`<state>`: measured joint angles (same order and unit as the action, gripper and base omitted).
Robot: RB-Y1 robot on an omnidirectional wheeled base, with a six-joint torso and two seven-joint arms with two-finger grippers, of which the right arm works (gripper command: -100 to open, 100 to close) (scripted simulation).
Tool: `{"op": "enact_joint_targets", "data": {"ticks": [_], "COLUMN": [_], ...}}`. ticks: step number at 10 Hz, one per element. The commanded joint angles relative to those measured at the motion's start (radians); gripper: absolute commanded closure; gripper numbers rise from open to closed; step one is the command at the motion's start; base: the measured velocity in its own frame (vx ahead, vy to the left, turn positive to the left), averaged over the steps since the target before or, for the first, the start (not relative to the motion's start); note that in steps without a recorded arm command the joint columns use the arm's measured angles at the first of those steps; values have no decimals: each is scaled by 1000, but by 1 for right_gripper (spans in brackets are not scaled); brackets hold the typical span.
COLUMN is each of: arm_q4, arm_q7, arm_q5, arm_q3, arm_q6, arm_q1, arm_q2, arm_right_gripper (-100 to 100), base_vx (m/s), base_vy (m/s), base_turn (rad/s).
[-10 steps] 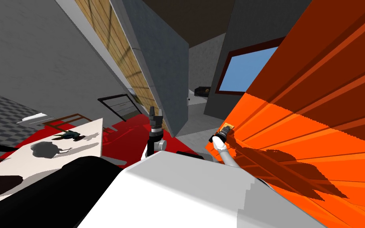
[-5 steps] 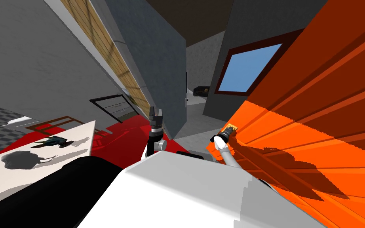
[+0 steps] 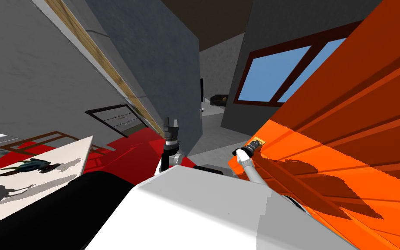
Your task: Push the door open
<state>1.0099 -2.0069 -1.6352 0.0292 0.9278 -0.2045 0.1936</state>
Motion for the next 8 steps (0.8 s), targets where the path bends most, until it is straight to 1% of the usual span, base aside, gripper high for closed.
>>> {"op": "enact_joint_targets", "data": {"ticks": [1,3,4,5,8], "arm_q4": [11,5,5,-1,-8], "arm_q7": [12,11,11,10,9], "arm_q5": [12,21,21,30,40], "arm_q3": [-25,-46,-46,-65,-87], "arm_q6": [18,33,33,47,63], "arm_q1": [10,10,10,10,9], "arm_q2": [8,14,14,20,26], "arm_right_gripper": [100,100,100,100,100], "base_vx": [201,231,127,156,187], "base_vy": [-74,-71,-58,-78,-56], "base_turn": [-54,-64,-29,-38,-54]}}
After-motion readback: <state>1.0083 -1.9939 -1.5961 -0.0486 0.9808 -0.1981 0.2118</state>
